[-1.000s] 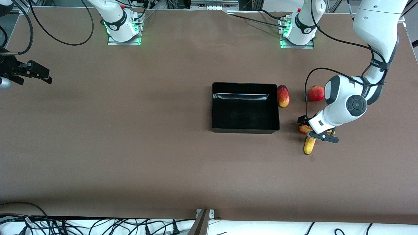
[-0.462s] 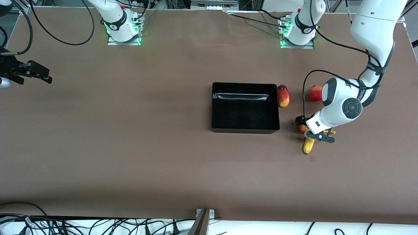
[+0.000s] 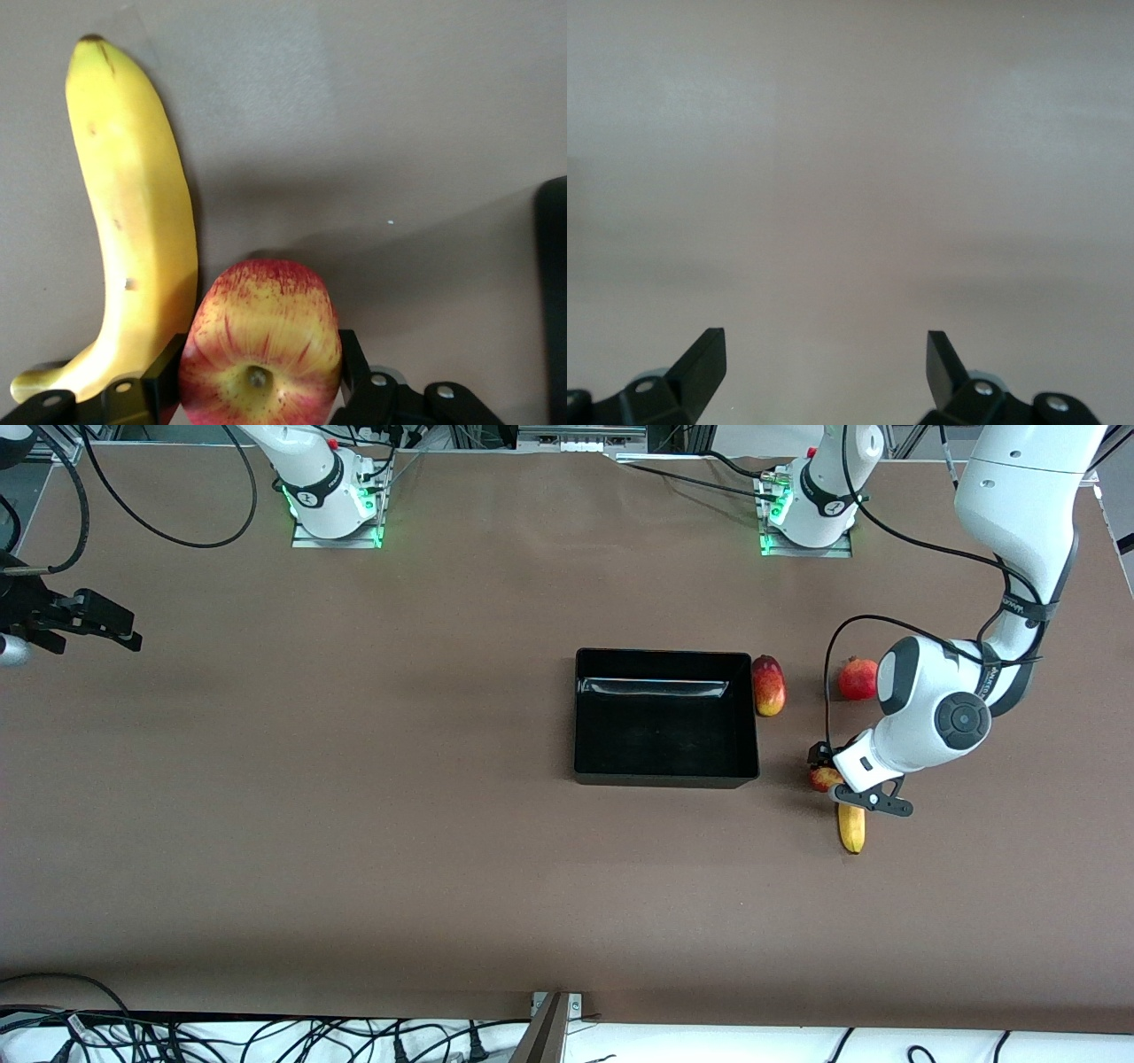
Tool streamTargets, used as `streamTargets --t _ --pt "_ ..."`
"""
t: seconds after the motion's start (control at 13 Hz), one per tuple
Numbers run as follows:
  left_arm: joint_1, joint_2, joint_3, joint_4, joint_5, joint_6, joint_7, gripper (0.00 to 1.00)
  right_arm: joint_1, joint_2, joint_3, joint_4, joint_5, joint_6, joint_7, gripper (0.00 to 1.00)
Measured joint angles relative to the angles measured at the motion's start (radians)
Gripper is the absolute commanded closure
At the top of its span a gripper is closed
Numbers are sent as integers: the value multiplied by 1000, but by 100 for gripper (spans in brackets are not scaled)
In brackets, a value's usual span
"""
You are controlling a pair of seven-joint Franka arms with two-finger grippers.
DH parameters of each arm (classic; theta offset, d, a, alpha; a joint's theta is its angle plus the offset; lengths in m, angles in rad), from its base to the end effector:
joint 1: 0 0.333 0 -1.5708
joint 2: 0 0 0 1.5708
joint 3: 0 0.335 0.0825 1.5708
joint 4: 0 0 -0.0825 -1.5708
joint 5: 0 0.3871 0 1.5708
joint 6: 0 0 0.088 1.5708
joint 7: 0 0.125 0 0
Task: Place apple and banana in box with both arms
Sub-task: 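Lower the left gripper and close it on the small apple, then lift the small apple with the left gripper and carry it over the box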
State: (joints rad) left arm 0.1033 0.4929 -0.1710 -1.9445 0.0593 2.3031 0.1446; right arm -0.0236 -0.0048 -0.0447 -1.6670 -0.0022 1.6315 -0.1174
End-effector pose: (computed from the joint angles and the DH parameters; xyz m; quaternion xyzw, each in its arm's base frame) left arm 0.6149 -0.0368 0.2158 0.9906 -0.1194 -0.0621 0.0225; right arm 0.5567 -0.0384 0.5876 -0.9996 -0.0246 0.0154 0.0004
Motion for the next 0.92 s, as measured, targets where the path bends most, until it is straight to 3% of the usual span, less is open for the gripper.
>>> streamTargets --t 0.31,0.54,0.77,0.92 --pt "-2 -53 -91 183 -33 -281 -54 100 0 0 0 0 0 0 0 0" --pt "-8 -72 -217 281 -41 -459 -303 100 0 0 0 0 0 0 0 0" --pt "-35 -64 -356 286 -42 -470 -587 100 0 0 1 0 0 0 0 0" --pt "-106 -46 -380 286 -42 -431 -729 100 1 0 1 0 1 0 0 0"
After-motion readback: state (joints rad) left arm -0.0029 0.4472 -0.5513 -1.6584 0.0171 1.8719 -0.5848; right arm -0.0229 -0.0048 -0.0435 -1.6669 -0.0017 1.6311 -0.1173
